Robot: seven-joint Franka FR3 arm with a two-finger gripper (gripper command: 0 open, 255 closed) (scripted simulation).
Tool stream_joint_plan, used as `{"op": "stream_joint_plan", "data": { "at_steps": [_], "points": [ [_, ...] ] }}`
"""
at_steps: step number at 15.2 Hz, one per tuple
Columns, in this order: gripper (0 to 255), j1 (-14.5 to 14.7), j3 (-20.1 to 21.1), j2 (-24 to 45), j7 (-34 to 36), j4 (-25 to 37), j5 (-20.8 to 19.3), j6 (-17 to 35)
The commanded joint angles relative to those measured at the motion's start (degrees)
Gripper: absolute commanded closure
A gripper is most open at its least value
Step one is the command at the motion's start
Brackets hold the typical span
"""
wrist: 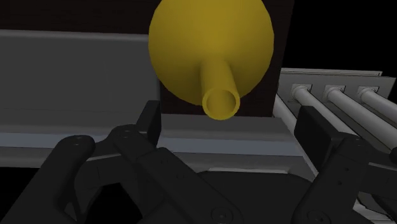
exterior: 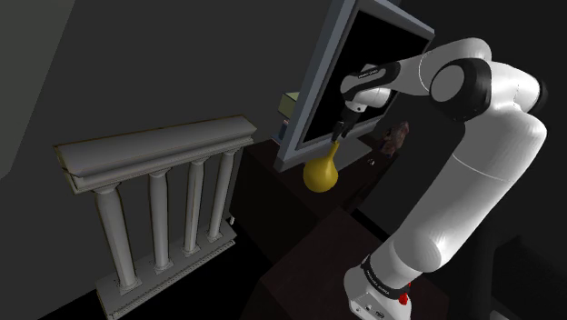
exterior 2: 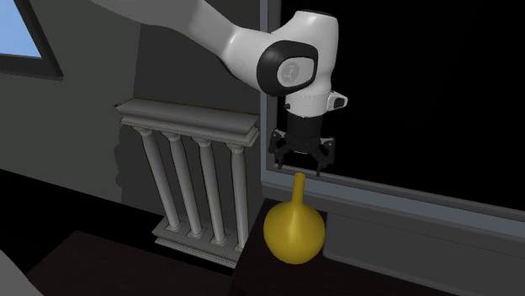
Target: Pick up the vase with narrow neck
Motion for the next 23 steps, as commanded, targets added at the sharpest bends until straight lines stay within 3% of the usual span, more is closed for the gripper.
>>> {"op": "stream_joint_plan", "data": {
  "at_steps": [1,7,8,17,23],
  "points": [
    [0,-0.5,0.0,1.4,-1.1,-0.5,1.0,1.6],
    [0,-0.9,0.5,3.5,-2.2,-1.8,2.6,4.7],
    [255,-0.9,0.5,3.6,-2.2,-1.8,2.6,4.8],
    [255,-0.9,0.5,3.5,-2.2,-1.8,2.6,4.7],
    [255,-0.4,-0.1,0.8,-0.8,0.0,0.6,0.6]
  ]
}}
